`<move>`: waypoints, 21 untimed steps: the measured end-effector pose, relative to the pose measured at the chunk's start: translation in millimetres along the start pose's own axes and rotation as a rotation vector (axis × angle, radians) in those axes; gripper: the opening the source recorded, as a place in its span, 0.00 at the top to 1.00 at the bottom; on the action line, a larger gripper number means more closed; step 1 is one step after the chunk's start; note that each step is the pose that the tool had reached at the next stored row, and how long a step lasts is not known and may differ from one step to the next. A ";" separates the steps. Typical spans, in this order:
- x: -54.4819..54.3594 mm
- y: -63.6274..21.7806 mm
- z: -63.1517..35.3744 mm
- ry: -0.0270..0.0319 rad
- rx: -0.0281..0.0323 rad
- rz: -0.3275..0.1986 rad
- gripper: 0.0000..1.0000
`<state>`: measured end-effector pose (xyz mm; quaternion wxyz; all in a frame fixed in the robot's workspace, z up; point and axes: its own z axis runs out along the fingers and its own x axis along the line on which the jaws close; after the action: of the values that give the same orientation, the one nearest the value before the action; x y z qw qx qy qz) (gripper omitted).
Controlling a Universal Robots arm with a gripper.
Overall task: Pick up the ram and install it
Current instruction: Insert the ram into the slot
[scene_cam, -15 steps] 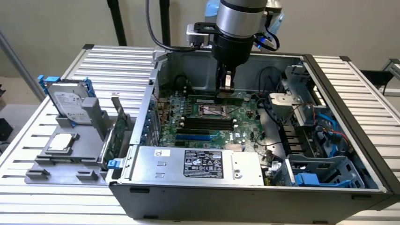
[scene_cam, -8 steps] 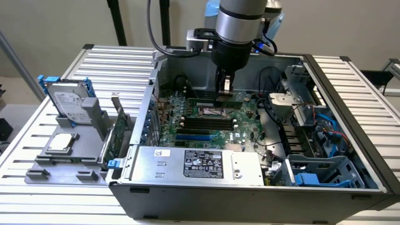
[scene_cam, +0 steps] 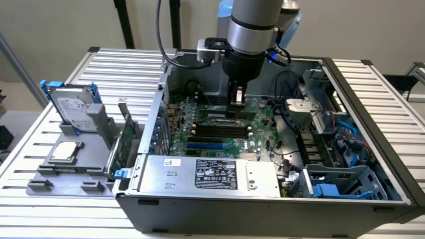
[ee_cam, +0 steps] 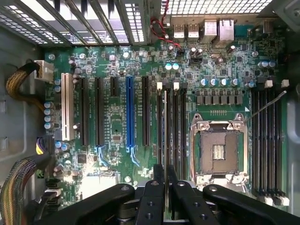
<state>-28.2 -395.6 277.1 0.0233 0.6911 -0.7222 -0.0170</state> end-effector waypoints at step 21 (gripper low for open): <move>-0.2 1.3 38.1 0.0014 0.0002 -0.023 0.87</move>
<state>-31.6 -395.6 239.0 0.0236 0.6993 -0.7143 -0.0167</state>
